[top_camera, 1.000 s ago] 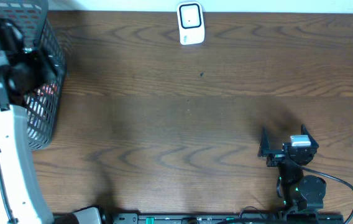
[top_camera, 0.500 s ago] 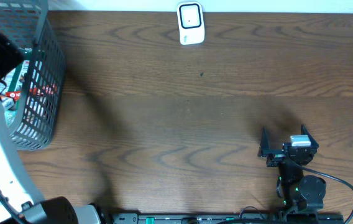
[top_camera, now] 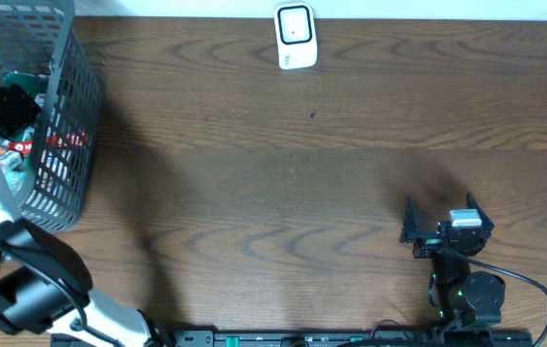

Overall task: Scan the item barcode
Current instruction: 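Grasp the green-lidded jar in the basket with the left gripper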

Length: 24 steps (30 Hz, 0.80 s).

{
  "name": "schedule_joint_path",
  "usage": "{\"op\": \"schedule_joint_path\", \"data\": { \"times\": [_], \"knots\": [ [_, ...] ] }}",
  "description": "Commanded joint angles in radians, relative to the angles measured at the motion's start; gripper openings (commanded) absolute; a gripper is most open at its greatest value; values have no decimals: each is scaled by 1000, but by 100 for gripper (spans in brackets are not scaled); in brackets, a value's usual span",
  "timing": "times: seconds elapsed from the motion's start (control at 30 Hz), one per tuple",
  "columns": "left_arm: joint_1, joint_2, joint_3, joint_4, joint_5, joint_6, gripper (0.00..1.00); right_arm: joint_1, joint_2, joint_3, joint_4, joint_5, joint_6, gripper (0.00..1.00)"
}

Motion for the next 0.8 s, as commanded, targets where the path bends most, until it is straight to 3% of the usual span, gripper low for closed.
{"op": "schedule_joint_path", "data": {
  "times": [0.0,0.2,0.43,0.77],
  "knots": [
    [13,40,16,-13,-5,-41,89,-16,-2,-1,-4,5,-6,99],
    [13,50,16,-74,-5,-183,89,-16,-2,-1,-4,5,-6,99],
    [12,51,-34,-152,-5,-470,89,-16,-2,-1,-4,5,-6,99],
    [-5,51,-170,-14,-5,-505,88,-16,-2,-1,-4,5,-6,99]
  ]
}}
